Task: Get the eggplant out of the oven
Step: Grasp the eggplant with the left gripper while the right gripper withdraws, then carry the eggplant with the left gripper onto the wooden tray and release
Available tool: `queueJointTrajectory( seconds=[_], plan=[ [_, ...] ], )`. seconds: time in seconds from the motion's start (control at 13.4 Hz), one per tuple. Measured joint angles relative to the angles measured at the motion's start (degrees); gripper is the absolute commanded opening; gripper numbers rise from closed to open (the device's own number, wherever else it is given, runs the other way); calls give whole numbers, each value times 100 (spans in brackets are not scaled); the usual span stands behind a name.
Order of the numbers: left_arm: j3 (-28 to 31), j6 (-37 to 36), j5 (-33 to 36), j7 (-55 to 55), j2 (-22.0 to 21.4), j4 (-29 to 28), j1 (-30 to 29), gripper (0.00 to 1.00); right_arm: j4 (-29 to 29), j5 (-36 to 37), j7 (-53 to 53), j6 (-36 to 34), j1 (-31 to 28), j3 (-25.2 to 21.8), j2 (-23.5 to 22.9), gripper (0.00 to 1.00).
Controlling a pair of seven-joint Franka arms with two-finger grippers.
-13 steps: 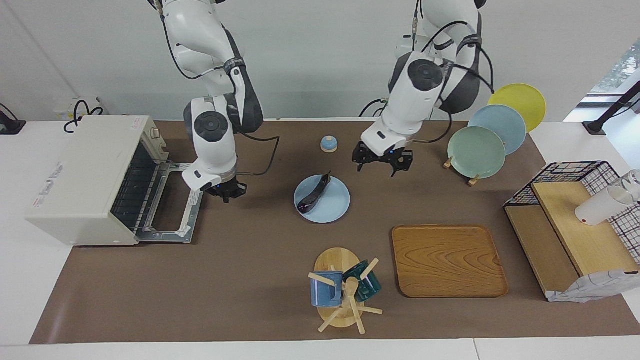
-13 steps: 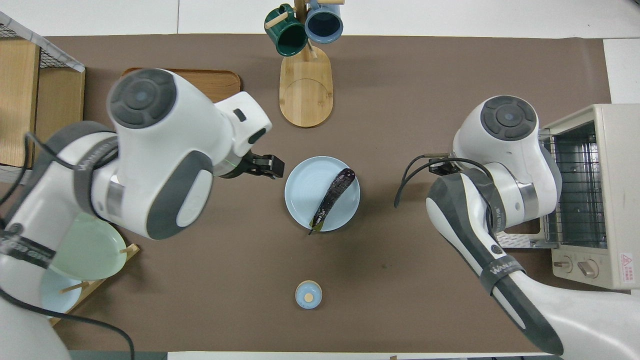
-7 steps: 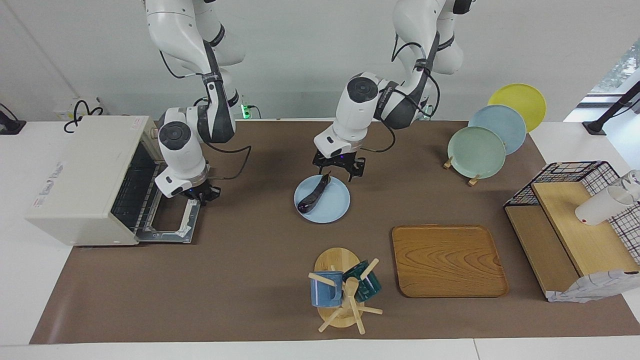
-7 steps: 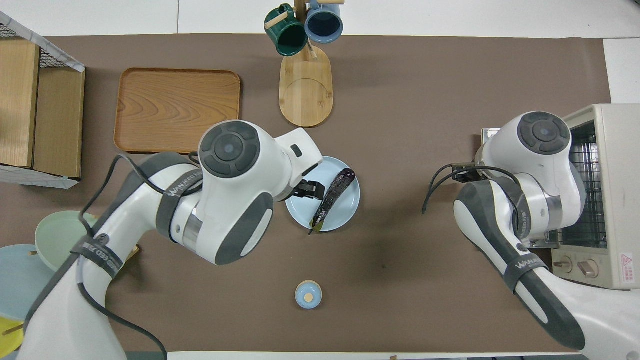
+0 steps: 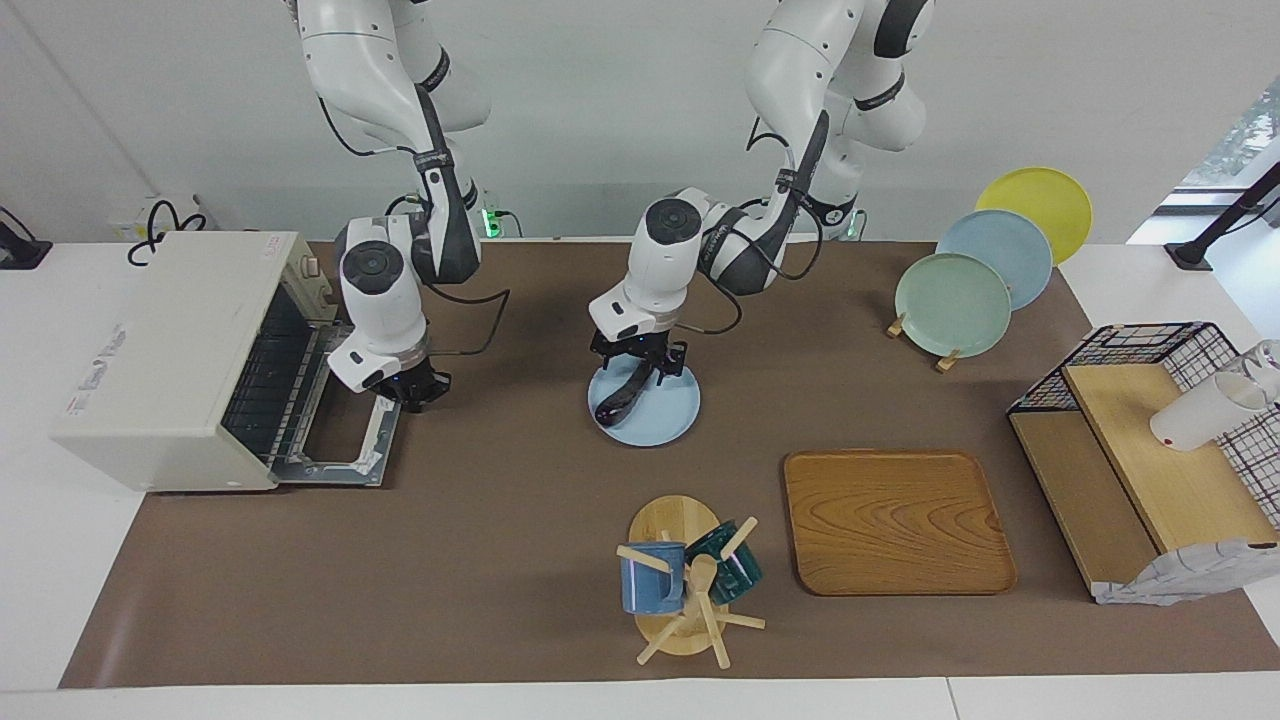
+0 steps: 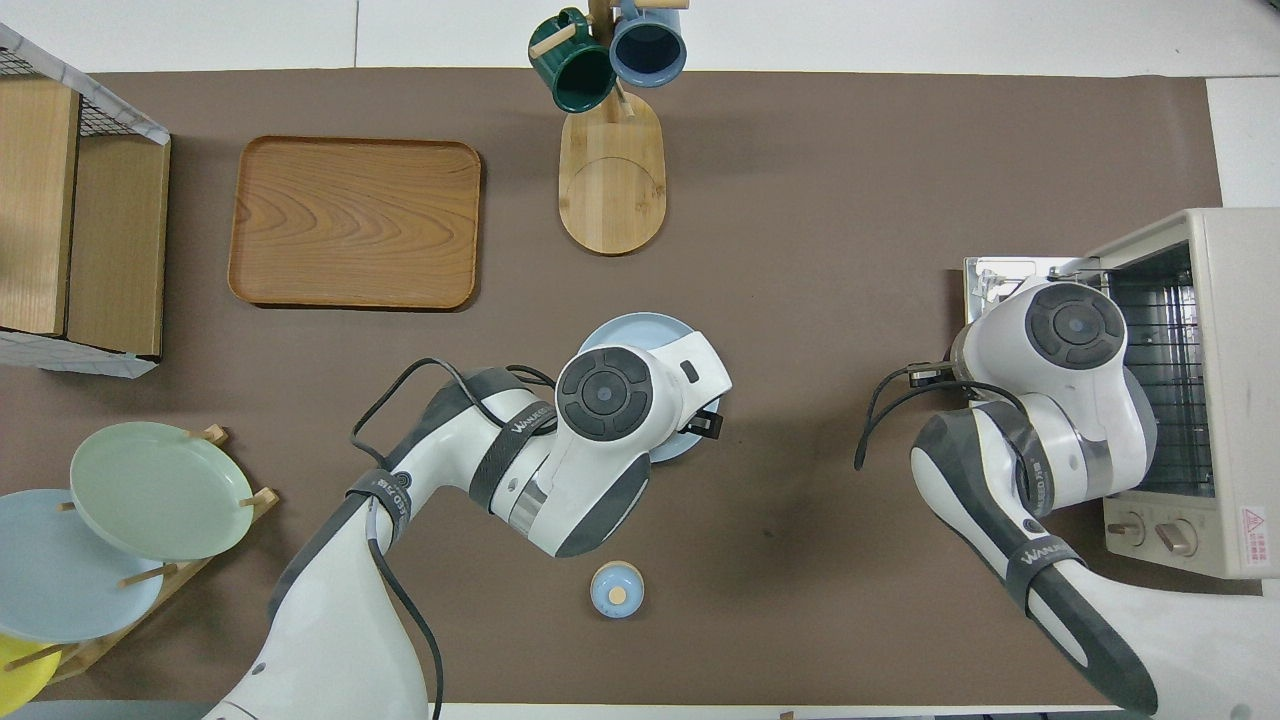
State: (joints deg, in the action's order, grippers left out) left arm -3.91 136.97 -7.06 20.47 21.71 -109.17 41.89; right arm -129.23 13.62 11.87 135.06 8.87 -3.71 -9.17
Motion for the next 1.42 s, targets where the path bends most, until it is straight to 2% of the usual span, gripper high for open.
queueJointTrajectory(
  seconds=[0.07, 0.15, 0.22, 0.37, 0.45, 0.52, 0.6, 0.67, 0.75, 0.9, 0.97, 1.05, 1.12, 1.27, 1.42],
  plan=[
    [0, 39, 0, 0, 31, 0, 0, 95, 83, 164, -34, -193, -33, -1, 42, 0],
    [0, 52, 0, 0, 46, 0, 0, 85, 214, 151, -224, -473, -37, 29, 98, 0],
    [0, 54, 0, 0, 52, 0, 0, 61, 420, 133, -500, -892, -43, 56, 187, 0],
    [-1, 55, 0, 1, 57, 0, 2, 24, 961, 79, -1336, -1933, -246, 76, 558, 0],
    [0, 55, 0, 1, 59, 0, 2, 0, 1212, 98, -1783, -2361, -441, 71, 761, 0],
    [0, 55, 0, 1, 62, 0, 2, 0, 1462, 217, -2241, -2577, -734, 26, 922, 0],
    [3, 54, 0, 1, 63, 0, 2, 0, 1681, 278, -2673, -2609, -1047, -57, 982, 6],
    [9, 51, 0, 2, 63, 1, 2, 0, 1860, 260, -2980, -2666, -1290, -129, 991, 18],
    [23, 48, 0, 2, 63, 8, 0, 0, 2019, 115, -3102, -2763, -1411, -167, 991, 35],
    [70, -30, 0, 2, 54, 63, -49, 0, 2367, -568, -3104, -3083, -1352, -97, 992, 39],
    [100, -193, 0, 2, 14, 142, -135, 0, 2595, -811, -3074, -3284, -1260, -29, 991, 49],
    [118, -455, 0, 0, -89, 241, -326, 0, 2867, -936, -3030, -3554, -1129, 37, 986, 70],
    [131, -749, 0, -28, -249, 331, -600, 0, 3149, -1066, -2923, -3877, -976, 83, 974, 100],
    [149, -1439, -13, -237, -565, 576, -1254, 0, 3558, -1387, -2532, -4328, -693, 110, 929, 100],
    [165, -1991, -154, -616, -642, 977, -1900, 0, 3683, -1478, -2292, -4394, -606, 115, 878, 100]
  ],
)
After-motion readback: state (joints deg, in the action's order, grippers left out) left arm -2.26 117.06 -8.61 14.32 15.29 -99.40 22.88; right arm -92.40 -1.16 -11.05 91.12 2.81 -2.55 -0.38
